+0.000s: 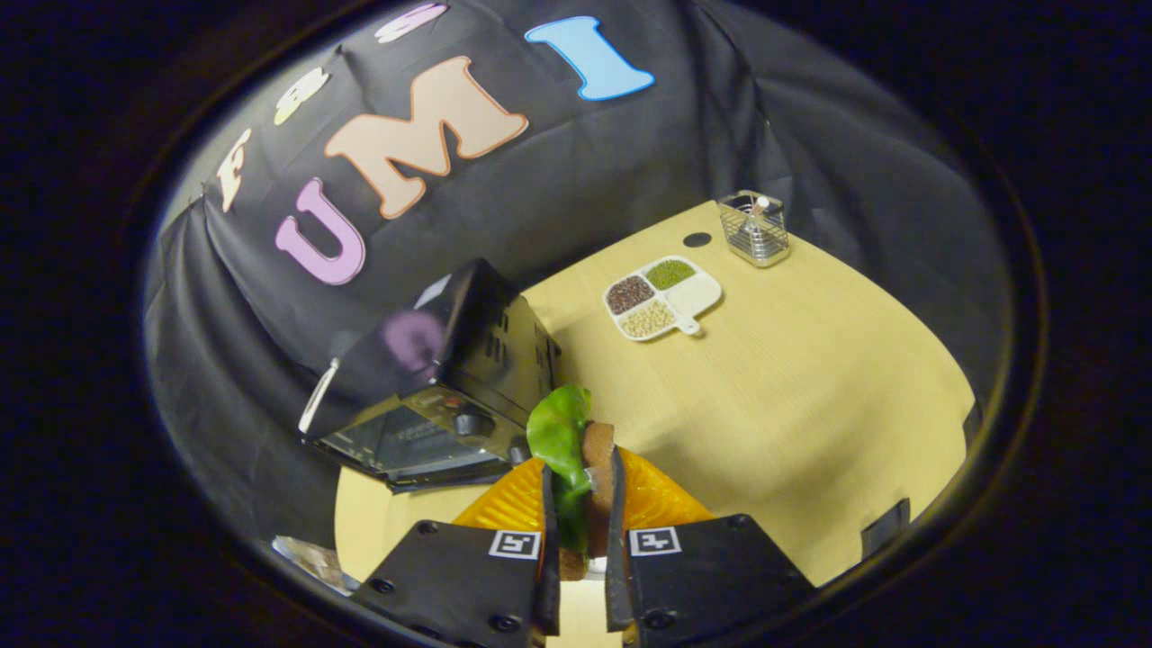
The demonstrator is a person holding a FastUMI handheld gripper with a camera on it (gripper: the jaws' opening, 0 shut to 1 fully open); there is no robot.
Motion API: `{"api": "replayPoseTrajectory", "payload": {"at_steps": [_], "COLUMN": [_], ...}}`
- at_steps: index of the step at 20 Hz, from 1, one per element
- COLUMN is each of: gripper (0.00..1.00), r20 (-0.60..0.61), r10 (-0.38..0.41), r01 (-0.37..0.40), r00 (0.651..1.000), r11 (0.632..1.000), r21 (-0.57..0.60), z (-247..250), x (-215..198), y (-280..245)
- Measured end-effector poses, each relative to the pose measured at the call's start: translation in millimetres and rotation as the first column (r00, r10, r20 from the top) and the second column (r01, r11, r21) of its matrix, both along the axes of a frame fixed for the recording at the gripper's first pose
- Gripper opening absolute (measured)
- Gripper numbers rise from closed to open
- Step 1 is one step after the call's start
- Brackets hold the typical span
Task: Open the toaster oven, put the food inside, and close the toaster oven door.
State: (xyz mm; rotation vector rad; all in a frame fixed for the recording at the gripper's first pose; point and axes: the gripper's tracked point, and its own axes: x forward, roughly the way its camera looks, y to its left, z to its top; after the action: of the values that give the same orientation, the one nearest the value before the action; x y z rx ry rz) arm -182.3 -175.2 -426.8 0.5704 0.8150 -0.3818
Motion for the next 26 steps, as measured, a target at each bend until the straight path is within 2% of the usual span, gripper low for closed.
{"api": "replayPoseTrajectory", "payload": {"at_steps": [2,7,13,20,26], "gripper": [0.22,0.21,0.21,0.21,0.21], "r20": [-0.006,0.005,0.001,0.048,0.103], "r10": [-0.028,-0.038,-0.073,-0.155,-0.227], "r01": [0.028,0.037,0.070,0.126,0.163], "r00": [1.000,0.999,0.997,0.987,0.969], "r11": [0.999,0.990,0.968,0.918,0.889], "r21": [0.024,0.134,0.241,0.375,0.427], "z": [4.5,7.7,-9.0,-27.5,-45.9], "x": [2.2,17.9,42.5,74.5,100.4], "y": [8.8,57.8,115.2,169.2,191.4]}}
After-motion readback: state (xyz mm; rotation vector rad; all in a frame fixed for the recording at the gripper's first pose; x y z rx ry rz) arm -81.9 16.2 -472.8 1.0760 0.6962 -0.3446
